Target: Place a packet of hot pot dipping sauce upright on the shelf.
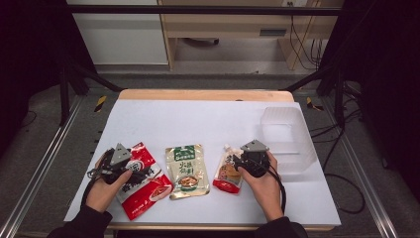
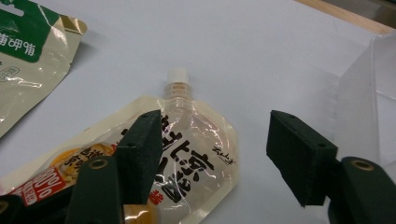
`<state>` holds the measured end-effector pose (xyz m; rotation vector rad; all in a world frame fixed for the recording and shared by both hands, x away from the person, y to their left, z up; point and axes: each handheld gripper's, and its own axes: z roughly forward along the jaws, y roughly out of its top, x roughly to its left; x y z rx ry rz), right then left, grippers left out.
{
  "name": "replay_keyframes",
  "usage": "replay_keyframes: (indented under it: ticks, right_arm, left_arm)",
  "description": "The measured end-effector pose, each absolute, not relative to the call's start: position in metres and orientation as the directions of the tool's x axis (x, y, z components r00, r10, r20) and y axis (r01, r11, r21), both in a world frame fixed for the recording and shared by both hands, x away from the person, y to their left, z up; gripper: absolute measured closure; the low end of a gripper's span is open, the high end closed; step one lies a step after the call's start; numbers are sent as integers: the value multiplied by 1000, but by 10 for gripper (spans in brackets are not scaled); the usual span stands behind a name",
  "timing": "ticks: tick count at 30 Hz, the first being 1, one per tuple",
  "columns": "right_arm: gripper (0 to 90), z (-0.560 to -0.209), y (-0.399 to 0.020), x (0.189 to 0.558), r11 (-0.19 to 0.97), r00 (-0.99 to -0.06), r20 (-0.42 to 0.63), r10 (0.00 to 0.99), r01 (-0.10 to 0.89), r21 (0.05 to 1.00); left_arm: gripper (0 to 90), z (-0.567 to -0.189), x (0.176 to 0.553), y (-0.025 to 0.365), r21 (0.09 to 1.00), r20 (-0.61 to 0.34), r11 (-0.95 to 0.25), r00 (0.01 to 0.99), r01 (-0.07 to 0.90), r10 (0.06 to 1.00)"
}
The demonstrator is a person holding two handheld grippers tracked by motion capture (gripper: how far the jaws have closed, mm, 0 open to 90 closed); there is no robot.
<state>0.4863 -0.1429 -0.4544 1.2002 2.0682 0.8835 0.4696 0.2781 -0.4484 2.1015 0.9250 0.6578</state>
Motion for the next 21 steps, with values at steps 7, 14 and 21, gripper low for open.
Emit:
replay_keyframes:
  ticks: [7,14,21]
  right_arm:
    - [423,-459,-140,493,389,-421,-165,892,526,756]
    - [439,-464,-138,499,383,-416,-152,897,557,737]
    - [379,-466,-138,504,357,-408,-119,905,578,734]
  left_arm:
    - [61,-449,469,277,780,159,-480,614,402,773]
    - [63,-450,469,274,769,172,-499,622,400,764]
    - [66,-450,469,273,762,176,-510,629,400,757]
